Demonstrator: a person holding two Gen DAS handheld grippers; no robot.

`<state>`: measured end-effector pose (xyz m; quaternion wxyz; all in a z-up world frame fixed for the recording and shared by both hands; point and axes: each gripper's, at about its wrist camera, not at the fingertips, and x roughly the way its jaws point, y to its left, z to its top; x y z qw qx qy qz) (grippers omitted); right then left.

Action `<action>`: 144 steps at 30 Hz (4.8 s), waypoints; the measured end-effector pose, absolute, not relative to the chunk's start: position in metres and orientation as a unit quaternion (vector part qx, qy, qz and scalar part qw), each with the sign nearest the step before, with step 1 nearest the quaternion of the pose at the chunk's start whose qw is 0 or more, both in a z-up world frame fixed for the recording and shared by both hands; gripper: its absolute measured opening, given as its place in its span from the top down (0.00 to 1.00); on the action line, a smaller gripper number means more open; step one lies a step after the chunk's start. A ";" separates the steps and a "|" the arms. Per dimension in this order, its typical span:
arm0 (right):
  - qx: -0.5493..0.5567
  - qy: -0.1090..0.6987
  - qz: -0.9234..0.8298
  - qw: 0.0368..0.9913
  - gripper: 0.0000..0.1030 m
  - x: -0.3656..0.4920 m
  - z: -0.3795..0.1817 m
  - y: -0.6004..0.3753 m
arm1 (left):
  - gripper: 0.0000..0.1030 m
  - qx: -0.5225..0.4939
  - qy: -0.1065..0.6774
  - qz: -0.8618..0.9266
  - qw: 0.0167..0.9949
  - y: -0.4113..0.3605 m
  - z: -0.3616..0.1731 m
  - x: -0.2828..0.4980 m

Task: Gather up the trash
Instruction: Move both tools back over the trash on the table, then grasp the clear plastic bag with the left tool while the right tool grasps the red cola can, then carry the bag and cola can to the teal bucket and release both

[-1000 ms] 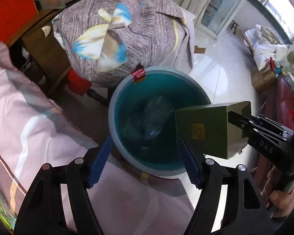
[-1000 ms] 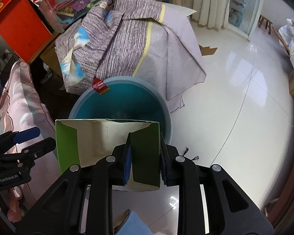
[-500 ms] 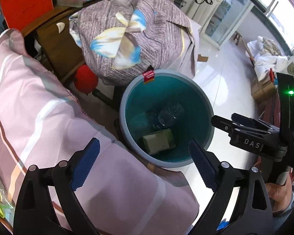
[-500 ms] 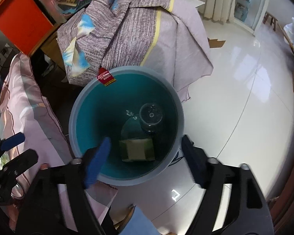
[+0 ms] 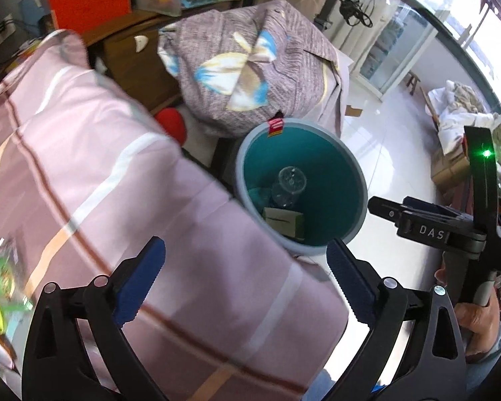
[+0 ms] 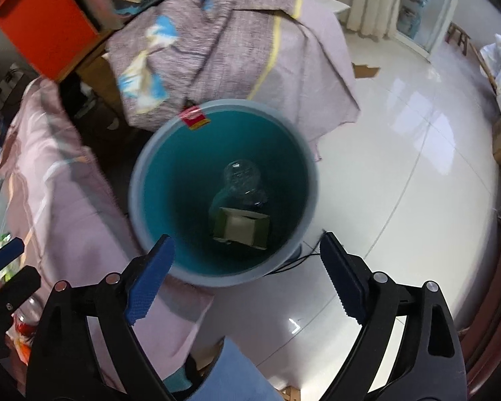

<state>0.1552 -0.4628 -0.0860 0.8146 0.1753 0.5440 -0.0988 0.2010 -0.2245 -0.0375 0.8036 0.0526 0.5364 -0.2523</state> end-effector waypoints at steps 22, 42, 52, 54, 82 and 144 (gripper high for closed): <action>0.054 0.547 0.030 0.835 0.18 0.123 -0.036 -0.266 | 0.05 -0.021 0.505 -0.147 0.851 -0.019 -0.015 0.116; -0.006 0.603 0.134 0.786 0.18 0.112 -0.047 -0.128 | 0.05 -0.118 0.493 -0.043 0.861 0.152 -0.027 0.070; 0.041 0.633 0.136 0.761 0.18 0.143 -0.064 -0.105 | 0.05 -0.134 0.496 -0.039 0.857 0.183 -0.030 0.081; 0.054 0.638 0.132 0.757 0.18 0.151 -0.068 -0.105 | 0.05 -0.131 0.503 -0.051 0.853 0.178 -0.032 0.082; 0.032 0.565 0.167 0.808 0.54 0.148 -0.054 -0.095 | 0.05 -0.129 0.514 -0.004 0.848 0.183 -0.036 0.064; 0.238 0.459 -0.029 0.855 0.54 0.134 -0.031 -0.461 | 0.69 0.052 0.502 -0.273 0.819 -0.199 0.001 0.184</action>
